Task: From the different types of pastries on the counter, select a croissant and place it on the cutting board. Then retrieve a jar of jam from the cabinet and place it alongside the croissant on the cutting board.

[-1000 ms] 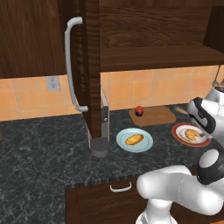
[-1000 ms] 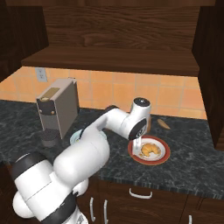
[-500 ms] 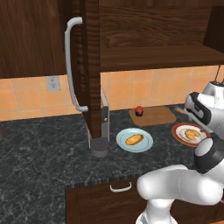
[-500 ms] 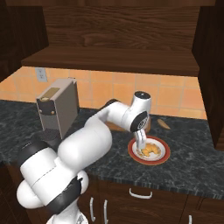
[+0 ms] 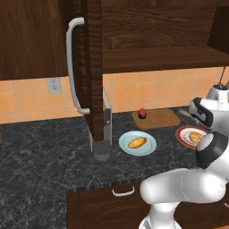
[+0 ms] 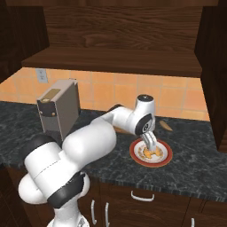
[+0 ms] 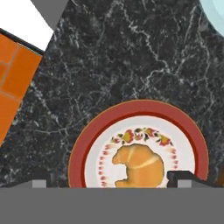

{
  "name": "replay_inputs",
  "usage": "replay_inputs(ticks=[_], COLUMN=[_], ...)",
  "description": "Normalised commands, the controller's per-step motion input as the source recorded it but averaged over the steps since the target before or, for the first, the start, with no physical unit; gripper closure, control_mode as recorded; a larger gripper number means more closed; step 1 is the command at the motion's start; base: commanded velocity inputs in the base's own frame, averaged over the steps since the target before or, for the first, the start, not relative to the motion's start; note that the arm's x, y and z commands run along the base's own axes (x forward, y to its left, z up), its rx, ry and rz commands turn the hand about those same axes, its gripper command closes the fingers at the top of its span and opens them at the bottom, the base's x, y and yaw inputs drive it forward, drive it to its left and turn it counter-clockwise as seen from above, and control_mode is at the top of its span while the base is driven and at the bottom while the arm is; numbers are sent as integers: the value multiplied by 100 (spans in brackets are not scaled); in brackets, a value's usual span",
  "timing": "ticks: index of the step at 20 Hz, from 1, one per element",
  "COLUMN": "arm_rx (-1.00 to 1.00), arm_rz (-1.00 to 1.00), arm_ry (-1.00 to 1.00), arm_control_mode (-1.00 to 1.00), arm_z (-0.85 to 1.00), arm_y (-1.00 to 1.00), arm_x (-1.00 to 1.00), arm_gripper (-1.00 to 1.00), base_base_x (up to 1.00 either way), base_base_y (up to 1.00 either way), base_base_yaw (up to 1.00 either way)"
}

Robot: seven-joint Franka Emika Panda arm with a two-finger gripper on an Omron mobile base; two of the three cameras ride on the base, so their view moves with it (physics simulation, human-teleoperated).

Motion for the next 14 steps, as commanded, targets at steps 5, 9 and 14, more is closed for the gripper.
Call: replay_inputs(ticks=[5,9,14], arm_rx=[-4,0,0], arm_rz=[8,2,9], arm_ry=[-8,-10,1], arm_control_mode=[-100,-100,-100], arm_z=[-10,-16,-16], arm_y=[-11,0,-25], arm_x=[24,59,28], arm_gripper=[-100,-100,-100], base_base_x=[0,0,0], base_base_y=[0,0,0], base_base_yaw=[0,0,0])
